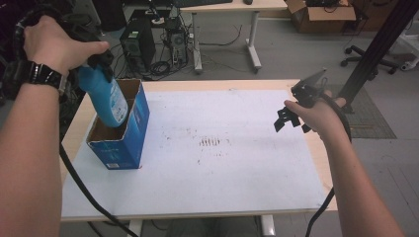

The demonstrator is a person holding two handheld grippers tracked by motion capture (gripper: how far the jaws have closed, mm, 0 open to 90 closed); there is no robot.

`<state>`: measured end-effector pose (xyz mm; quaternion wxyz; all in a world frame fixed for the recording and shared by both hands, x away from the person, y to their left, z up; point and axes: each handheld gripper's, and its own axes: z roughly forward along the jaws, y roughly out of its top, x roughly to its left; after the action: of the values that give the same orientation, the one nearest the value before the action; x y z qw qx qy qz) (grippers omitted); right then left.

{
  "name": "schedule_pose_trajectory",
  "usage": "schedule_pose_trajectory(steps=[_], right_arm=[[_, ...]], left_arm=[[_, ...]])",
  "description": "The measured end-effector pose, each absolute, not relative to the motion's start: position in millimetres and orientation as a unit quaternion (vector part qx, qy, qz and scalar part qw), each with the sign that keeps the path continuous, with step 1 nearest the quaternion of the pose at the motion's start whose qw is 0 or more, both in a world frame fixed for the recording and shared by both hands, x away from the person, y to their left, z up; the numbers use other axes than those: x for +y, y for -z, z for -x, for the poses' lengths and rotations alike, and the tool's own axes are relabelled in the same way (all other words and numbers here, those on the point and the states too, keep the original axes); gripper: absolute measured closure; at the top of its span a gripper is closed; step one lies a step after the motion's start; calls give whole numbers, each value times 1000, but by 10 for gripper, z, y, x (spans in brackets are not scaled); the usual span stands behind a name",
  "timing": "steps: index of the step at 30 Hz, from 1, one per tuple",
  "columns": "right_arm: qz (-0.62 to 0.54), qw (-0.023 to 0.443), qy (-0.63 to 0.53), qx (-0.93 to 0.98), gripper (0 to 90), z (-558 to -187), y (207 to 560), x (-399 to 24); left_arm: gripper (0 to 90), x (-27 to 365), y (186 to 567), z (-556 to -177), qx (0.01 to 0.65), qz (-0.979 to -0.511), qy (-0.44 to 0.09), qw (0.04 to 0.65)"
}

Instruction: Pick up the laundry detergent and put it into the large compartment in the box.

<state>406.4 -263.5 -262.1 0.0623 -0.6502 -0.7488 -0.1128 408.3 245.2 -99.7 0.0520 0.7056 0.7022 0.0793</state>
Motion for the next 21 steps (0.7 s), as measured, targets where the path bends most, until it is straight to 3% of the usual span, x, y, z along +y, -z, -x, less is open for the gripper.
schedule_pose_trajectory(steps=[21], right_arm=[[653,66,101,-748,37,-4078,2761,-2615]], left_arm=[[375,2663,1642,-4195,713,-697,-60,43]])
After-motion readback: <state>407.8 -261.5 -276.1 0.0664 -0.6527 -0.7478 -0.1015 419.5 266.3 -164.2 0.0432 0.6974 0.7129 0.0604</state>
